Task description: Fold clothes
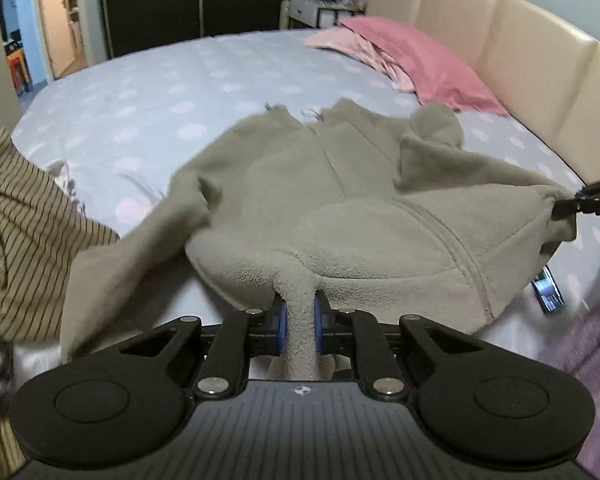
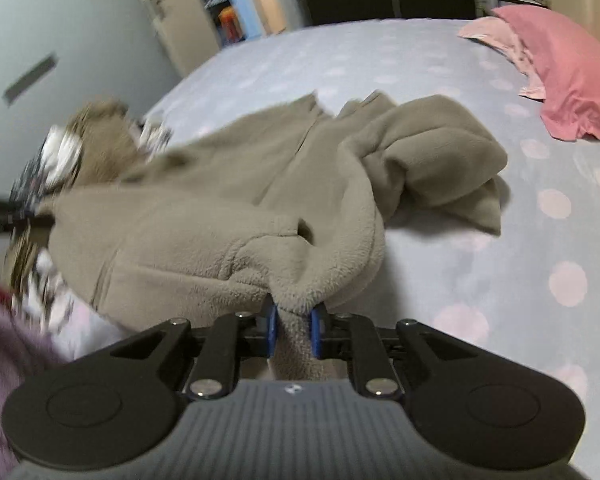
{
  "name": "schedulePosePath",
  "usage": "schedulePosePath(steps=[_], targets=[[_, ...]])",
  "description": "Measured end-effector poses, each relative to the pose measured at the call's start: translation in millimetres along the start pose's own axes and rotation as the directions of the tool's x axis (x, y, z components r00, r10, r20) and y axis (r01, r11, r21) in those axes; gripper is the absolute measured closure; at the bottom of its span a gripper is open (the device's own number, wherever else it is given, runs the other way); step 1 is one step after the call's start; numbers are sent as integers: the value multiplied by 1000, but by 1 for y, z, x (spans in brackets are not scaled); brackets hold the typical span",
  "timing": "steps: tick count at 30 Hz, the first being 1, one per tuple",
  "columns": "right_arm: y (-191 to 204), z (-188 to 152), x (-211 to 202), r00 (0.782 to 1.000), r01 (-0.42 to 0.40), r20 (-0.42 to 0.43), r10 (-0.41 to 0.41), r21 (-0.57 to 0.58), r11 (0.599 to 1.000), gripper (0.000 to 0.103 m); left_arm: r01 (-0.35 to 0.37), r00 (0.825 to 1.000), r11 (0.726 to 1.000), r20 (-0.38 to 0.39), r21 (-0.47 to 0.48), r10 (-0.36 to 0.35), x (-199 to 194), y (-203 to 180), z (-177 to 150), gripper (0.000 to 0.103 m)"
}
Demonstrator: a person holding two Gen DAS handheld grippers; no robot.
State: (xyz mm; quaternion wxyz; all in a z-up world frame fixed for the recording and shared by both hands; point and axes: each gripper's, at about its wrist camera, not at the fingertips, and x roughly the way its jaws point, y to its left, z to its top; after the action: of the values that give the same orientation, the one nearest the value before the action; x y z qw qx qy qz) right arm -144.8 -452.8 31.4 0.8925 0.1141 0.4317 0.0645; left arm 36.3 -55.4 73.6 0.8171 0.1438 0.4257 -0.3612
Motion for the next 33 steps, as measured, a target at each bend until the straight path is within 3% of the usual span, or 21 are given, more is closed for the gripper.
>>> schedulePosePath(steps=[4,7,11,13,16,17,20,24,27,30,33], targets=[[11,-27,-2,995,16,-101,-20,-44,999,83,19,998,999,-69,45,-16,0,-14,-26,92],[8,-47,8,987,45,-151,-49,-34,998,73,21,991,999,-136,48,-15,14,-15,-45,89],[4,-69,12,976,146,-155,-153,-54,988,68,10,982,999,-189,44,-1,22,-9,-65,89],[2,-80,11,975,146,-162,-153,-52,988,67,14,979,998,-203,57,-3,20,-8,-73,86],[9,-95,15,971,144,-179,-158,-88,986,62,14,975,994,-222,113,11,17,-13,-84,66],[13,-98,18,968,148,-185,-167,-112,983,60,11,973,991,-229,135,20,17,-16,-88,55],[32,-112,28,960,152,-197,-197,-222,963,56,-3,962,980,-266,197,56,25,-23,-102,53],[65,-134,33,956,152,-172,-238,-405,902,51,10,948,967,-310,256,72,37,-34,-124,52],[90,-148,38,950,157,-150,-272,-523,838,49,-3,949,965,-303,261,84,52,-35,-135,52],[108,-167,47,932,191,-117,-344,-647,738,49,-14,949,975,-305,224,83,68,-32,-140,52],[122,-186,58,910,215,-71,-409,-762,611,49,-52,939,973,-321,225,124,82,-30,-143,52]])
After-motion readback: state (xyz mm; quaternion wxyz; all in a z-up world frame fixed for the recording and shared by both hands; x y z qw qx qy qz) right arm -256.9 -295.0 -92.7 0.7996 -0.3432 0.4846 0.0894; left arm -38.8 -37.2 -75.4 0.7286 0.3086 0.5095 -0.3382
